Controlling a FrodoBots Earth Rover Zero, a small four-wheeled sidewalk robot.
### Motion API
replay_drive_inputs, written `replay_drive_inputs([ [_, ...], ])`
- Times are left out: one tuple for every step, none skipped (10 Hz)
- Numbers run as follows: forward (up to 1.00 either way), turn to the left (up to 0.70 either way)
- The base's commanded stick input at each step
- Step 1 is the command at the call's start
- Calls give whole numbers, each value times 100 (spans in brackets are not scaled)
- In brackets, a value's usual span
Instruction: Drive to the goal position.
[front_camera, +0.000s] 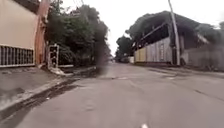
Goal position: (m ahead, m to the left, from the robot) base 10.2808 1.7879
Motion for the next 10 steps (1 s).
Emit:
replay_drive_inputs([
  [85, 0],
  [85, -5],
  [85, -30],
  [85, -26],
  [85, -4],
  [85, 0],
  [85, 0],
  [83, 0],
  [70, 0],
  [70, 0],
])
